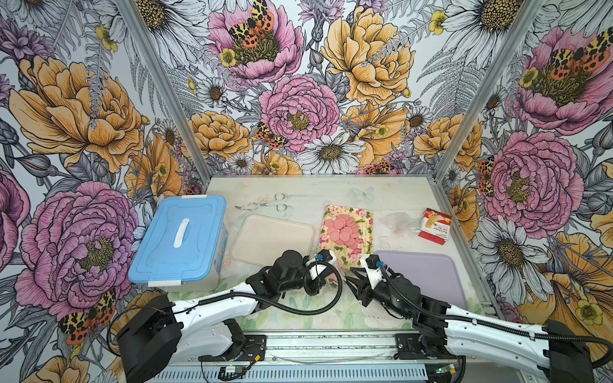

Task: Pour cookies out of the ziploc bag
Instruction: Adjust the ziploc bag at the center of the board.

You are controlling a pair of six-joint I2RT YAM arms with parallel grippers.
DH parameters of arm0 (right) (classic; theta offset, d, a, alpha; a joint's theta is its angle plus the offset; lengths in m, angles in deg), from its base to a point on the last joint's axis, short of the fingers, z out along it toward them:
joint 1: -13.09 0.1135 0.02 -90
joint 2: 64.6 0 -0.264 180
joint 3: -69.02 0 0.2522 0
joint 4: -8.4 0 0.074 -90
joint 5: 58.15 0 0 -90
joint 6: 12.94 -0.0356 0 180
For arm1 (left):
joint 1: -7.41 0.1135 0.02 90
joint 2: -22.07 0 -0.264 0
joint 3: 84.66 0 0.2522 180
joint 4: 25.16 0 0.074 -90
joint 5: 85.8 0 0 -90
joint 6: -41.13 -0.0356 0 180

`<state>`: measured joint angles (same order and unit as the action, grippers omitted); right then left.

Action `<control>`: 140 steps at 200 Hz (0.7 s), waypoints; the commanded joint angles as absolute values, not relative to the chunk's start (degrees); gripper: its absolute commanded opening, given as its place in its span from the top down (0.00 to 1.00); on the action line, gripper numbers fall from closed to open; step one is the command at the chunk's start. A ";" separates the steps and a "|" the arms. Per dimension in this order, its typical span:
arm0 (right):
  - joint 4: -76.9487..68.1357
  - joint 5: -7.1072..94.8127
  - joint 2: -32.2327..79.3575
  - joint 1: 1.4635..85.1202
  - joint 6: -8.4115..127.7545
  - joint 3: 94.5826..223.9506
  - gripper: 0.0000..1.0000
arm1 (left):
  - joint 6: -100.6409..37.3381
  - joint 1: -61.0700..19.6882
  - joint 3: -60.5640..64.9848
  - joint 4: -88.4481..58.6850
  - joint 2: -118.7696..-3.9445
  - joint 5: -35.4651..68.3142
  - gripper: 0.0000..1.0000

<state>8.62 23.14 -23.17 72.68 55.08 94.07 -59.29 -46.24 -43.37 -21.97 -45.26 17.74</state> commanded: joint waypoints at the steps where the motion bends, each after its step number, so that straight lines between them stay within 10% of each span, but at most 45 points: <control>1: 10.43 25.96 -28.30 72.24 54.75 92.63 0.54 | -63.16 -47.89 -41.50 -20.61 -47.67 21.60 1.00; 58: 5.52 25.71 -35.20 71.91 53.09 90.63 0.56 | -63.27 -49.65 -44.07 -22.02 -44.20 22.65 1.00; 140: 25.93 37.49 -13.55 71.71 53.78 89.93 0.57 | -63.88 -49.28 -43.79 -21.90 -44.25 22.98 1.00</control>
<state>15.48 32.70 -16.51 71.87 53.55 90.31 -62.78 -49.10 -43.71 -20.22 -43.20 21.25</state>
